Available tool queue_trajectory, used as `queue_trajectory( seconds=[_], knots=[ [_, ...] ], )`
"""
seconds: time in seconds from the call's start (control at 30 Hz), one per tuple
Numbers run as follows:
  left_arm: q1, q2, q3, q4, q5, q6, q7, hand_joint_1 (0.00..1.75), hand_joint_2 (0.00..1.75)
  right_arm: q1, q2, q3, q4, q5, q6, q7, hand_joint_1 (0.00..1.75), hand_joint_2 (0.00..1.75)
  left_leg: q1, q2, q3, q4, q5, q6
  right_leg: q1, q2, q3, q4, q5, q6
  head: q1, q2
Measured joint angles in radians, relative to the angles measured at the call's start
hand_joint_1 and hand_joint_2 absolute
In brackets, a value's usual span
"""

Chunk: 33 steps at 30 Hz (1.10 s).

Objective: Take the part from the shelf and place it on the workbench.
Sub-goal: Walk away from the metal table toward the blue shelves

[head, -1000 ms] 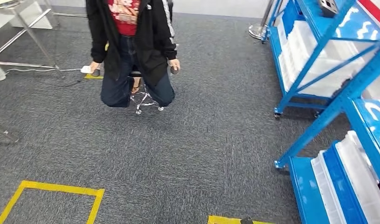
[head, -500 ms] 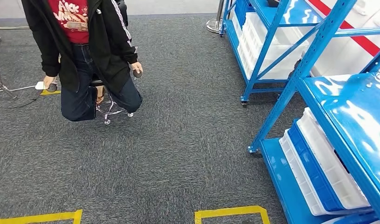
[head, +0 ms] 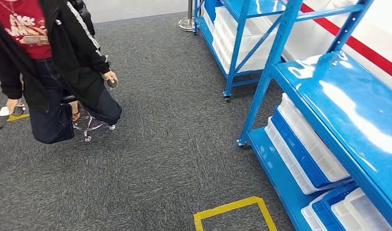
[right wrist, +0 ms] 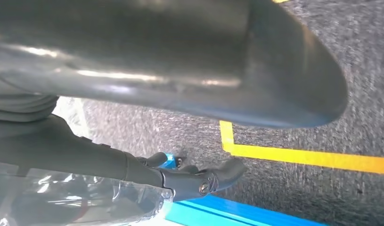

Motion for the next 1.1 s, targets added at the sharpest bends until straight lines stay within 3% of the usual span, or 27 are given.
queue_trajectory(
  seconds=[0.07,0.13,0.2,0.27,0.3,0.33,0.37,0.43,0.5,0.57,0.63,0.7,0.77,0.8,0.83,0.87,0.93,1.0,1.07,1.1],
  knots=[
    [-0.005,-0.001,0.000,0.000,-0.001,0.000,0.000,0.00,0.00,0.003,-0.001,-0.002,0.000,-0.002,0.000,-0.001,0.00,0.00,0.005,0.009,0.008,-0.001,-0.005,-0.013,-0.003,0.024,-0.001,-0.003,0.004,-0.017,-0.002,0.000],
    [-0.007,-0.002,0.000,0.000,-0.001,0.000,0.000,0.00,0.00,0.005,-0.002,-0.005,0.000,-0.003,-0.001,-0.002,0.00,0.00,0.011,-0.033,-0.006,0.042,-0.040,-0.024,-0.012,0.046,0.005,-0.008,0.010,-0.033,-0.004,0.000],
    [-0.005,-0.002,0.000,0.000,-0.002,0.000,0.000,0.00,0.00,0.004,-0.002,-0.007,0.000,-0.003,-0.002,-0.003,0.00,0.00,0.015,-0.092,-0.058,0.158,-0.106,-0.025,-0.010,0.070,0.006,-0.009,0.014,-0.045,-0.006,0.000],
    [-0.001,-0.002,0.000,0.000,-0.002,0.000,0.000,0.00,0.00,0.005,-0.002,-0.009,0.000,-0.002,-0.002,-0.004,0.00,0.00,0.015,-0.111,-0.114,0.263,-0.140,-0.024,-0.004,0.097,0.006,-0.008,0.015,-0.048,-0.006,0.000],
    [0.000,-0.002,0.000,0.000,-0.002,0.000,0.000,0.00,0.00,0.006,-0.002,-0.010,0.000,-0.002,-0.002,-0.004,0.00,0.00,0.015,-0.113,-0.123,0.272,-0.129,-0.023,-0.002,0.111,0.006,-0.008,0.015,-0.048,-0.006,0.000],
    [0.001,-0.002,0.000,0.000,-0.002,0.000,0.000,0.00,0.00,0.007,-0.002,-0.011,0.000,-0.001,-0.001,-0.004,0.00,0.00,0.016,-0.117,-0.114,0.242,-0.098,-0.021,-0.001,0.125,0.008,-0.007,0.014,-0.048,-0.006,0.000],
    [0.002,-0.002,0.000,0.000,-0.002,0.000,0.000,0.00,0.00,0.007,-0.002,-0.013,0.000,0.000,-0.001,-0.004,0.00,0.00,0.017,-0.126,-0.090,0.183,-0.059,-0.018,-0.002,0.139,0.009,-0.007,0.014,-0.048,-0.006,0.000],
    [0.002,-0.001,0.000,0.000,-0.003,0.000,0.000,0.00,0.00,0.004,-0.002,-0.015,0.000,0.001,0.000,-0.003,0.00,0.00,0.020,-0.171,-0.040,0.064,-0.004,-0.015,0.003,0.165,0.008,-0.003,0.014,-0.045,-0.005,0.000],
    [0.001,-0.001,0.000,0.000,-0.004,0.000,0.000,0.00,0.00,0.003,-0.001,-0.016,0.000,0.002,0.000,-0.004,0.00,0.00,0.017,-0.194,-0.022,0.018,0.004,-0.009,0.005,0.185,-0.002,-0.001,0.015,-0.034,-0.005,0.000],
    [-0.002,-0.001,0.000,0.000,-0.005,0.000,0.000,0.00,0.00,0.006,-0.002,-0.017,0.000,0.002,0.000,-0.003,0.00,0.00,0.012,-0.171,-0.019,0.010,0.010,0.004,0.001,0.200,-0.014,-0.001,0.018,-0.021,-0.005,0.000],
    [-0.002,-0.001,0.000,0.000,-0.007,0.000,0.000,0.00,0.00,0.007,-0.002,-0.017,0.000,0.002,0.000,-0.003,0.00,0.00,0.011,-0.145,-0.014,-0.004,0.019,0.022,0.001,0.161,-0.036,0.035,-0.001,-0.016,-0.002,0.000],
    [-0.001,0.000,0.000,0.000,-0.008,0.001,0.000,0.00,0.00,0.005,-0.001,-0.017,0.000,0.002,0.001,-0.003,0.00,0.00,0.009,-0.116,-0.013,-0.011,0.023,0.031,0.001,0.104,-0.090,0.143,-0.054,-0.020,0.002,0.000],
    [0.000,0.000,0.000,0.000,-0.010,0.001,0.000,0.00,0.00,0.005,-0.001,-0.017,0.000,0.001,0.001,-0.003,0.00,0.00,0.007,-0.084,-0.015,-0.011,0.022,0.033,-0.001,0.087,-0.146,0.256,-0.098,-0.016,0.004,0.000],
    [0.000,0.000,0.000,0.000,-0.010,0.001,0.000,0.00,0.00,0.006,-0.001,-0.018,0.000,0.000,0.002,-0.002,0.00,0.00,0.006,-0.070,-0.015,-0.011,0.021,0.032,-0.004,0.083,-0.153,0.273,-0.100,-0.009,0.004,0.000],
    [0.000,-0.001,0.000,0.000,-0.010,0.001,0.000,0.00,0.00,0.008,-0.001,-0.018,0.000,-0.001,0.002,-0.002,0.00,0.00,0.006,-0.058,-0.015,-0.011,0.020,0.030,-0.007,0.077,-0.137,0.247,-0.086,0.001,0.004,0.000],
    [0.000,-0.001,0.000,0.000,-0.010,0.000,0.000,0.00,0.00,0.010,-0.002,-0.018,0.000,-0.002,0.002,-0.002,0.00,0.00,0.006,-0.046,-0.013,-0.010,0.018,0.027,-0.010,0.065,-0.104,0.188,-0.064,0.010,0.004,0.000],
    [0.001,-0.001,0.000,0.000,-0.011,0.000,0.000,0.00,0.00,0.008,-0.001,-0.018,0.000,-0.002,0.002,-0.001,0.00,0.00,0.003,-0.024,-0.007,-0.008,0.011,0.017,-0.012,0.013,-0.030,0.051,-0.019,0.019,0.004,0.000],
    [0.001,-0.001,0.000,0.000,-0.011,0.000,0.000,0.00,0.00,0.005,-0.001,-0.018,0.000,-0.001,0.002,-0.001,0.00,0.00,-0.001,-0.003,0.003,-0.008,0.002,0.003,-0.006,-0.016,0.000,-0.005,0.001,0.006,0.001,0.000],
    [-0.002,-0.002,0.000,0.000,-0.011,0.001,0.000,0.00,0.00,0.006,-0.002,-0.019,0.000,-0.001,0.002,-0.001,0.00,0.00,0.002,0.017,0.013,-0.010,-0.003,-0.010,-0.003,0.007,-0.001,-0.006,0.006,-0.013,-0.002,0.000],
    [-0.005,-0.003,0.000,0.000,-0.011,0.001,0.001,0.00,0.00,0.007,-0.002,-0.019,0.000,-0.001,0.002,-0.001,0.00,0.00,0.006,0.009,0.015,-0.005,-0.010,-0.017,-0.006,0.019,0.000,-0.008,0.008,-0.020,-0.002,0.000]
  ],
)
